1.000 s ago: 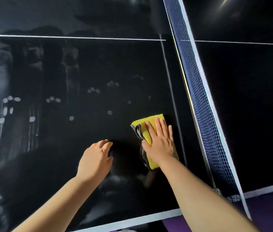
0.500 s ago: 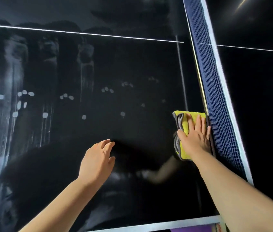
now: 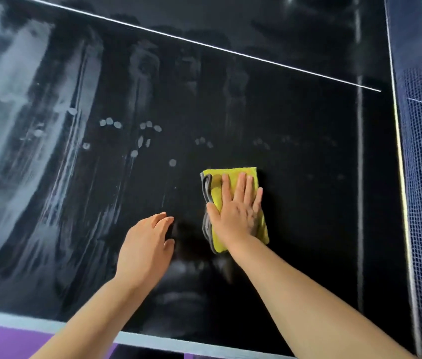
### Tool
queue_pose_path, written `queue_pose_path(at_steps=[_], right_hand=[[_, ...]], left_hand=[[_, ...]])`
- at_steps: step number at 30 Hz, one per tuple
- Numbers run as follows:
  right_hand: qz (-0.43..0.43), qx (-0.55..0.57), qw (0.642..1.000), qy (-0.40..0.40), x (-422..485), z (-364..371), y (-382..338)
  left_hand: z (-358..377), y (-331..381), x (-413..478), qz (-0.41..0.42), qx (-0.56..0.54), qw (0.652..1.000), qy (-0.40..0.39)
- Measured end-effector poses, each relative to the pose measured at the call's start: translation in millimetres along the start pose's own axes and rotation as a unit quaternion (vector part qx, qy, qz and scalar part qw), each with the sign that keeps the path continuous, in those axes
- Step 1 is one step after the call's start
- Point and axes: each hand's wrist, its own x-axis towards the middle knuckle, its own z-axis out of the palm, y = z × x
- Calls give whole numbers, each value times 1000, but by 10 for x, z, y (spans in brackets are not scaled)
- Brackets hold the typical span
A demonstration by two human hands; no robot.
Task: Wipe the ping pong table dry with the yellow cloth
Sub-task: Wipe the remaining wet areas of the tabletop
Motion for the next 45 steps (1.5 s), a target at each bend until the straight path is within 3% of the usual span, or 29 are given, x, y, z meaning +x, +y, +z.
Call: queue_pose_path(at_steps=[9, 15, 20, 28, 39, 45], right_hand=[[-186, -46, 981, -22, 94, 75, -1502], [-268, -58, 962, -7, 347, 34, -1409], [-198, -42, 979, 20, 511, -44, -923], [-71, 11, 996, 57, 604, -143, 558], [57, 46, 994, 78, 588, -243, 2518], [129, 45, 988, 75, 594, -288, 3435]], left_hand=[[-279, -894, -16, -70, 6, 997, 30], [-352, -915, 88, -72, 21, 997, 37], [-346, -626, 226, -46, 30, 997, 48], [-30, 349, 497, 17, 39, 999, 26], [627, 1951, 806, 114, 23, 993, 10], [852, 2471, 864, 133, 16, 991, 14]])
